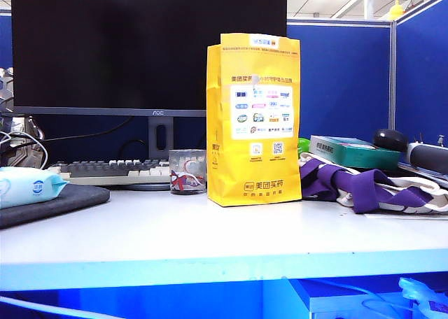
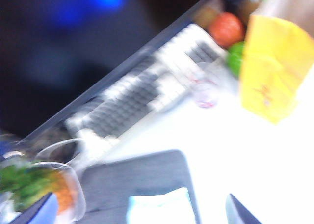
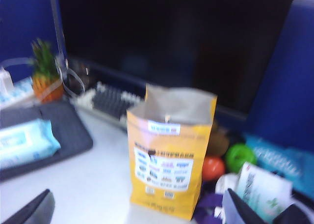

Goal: Pick up the transparent tape and throw it into the yellow paper bag.

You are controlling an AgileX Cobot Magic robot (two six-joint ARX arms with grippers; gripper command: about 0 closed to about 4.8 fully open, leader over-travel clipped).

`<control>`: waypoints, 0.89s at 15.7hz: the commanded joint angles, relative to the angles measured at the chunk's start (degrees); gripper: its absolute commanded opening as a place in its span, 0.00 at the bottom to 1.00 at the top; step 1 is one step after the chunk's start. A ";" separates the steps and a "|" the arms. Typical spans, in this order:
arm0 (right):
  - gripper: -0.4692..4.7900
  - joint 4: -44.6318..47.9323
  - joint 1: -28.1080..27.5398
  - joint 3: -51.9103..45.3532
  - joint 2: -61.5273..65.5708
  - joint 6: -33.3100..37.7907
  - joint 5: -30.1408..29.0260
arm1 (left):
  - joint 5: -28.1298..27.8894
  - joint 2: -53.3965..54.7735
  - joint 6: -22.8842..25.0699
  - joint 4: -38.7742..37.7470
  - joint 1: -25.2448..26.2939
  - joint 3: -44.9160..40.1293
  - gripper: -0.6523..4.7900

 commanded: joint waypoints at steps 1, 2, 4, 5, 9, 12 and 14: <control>1.00 -0.55 -0.24 0.22 -8.13 1.68 1.42 | -1.55 -14.25 0.20 3.87 -0.26 -9.42 0.92; 1.00 -3.04 -0.24 0.17 -11.02 1.90 1.44 | -1.49 -21.94 -0.61 6.62 -0.28 -15.72 0.92; 1.00 -5.99 -0.22 -1.64 -15.41 1.77 1.38 | -2.10 -34.03 -2.01 10.91 -0.28 -26.34 0.92; 1.00 -5.92 -0.22 -3.61 -17.62 1.70 1.38 | -3.21 -41.55 -2.78 14.95 -0.31 -33.40 0.92; 1.00 3.76 -0.17 -20.94 -29.97 6.10 -2.14 | -0.39 -67.28 -10.97 30.71 -0.33 -61.24 0.92; 1.00 29.09 -0.07 -39.56 -37.64 23.30 -4.61 | 1.38 -77.55 -19.80 42.14 -0.33 -77.29 0.92; 1.00 39.80 0.11 -49.86 -38.34 27.91 -4.55 | 1.31 -77.55 -22.73 48.44 -0.35 -84.06 0.92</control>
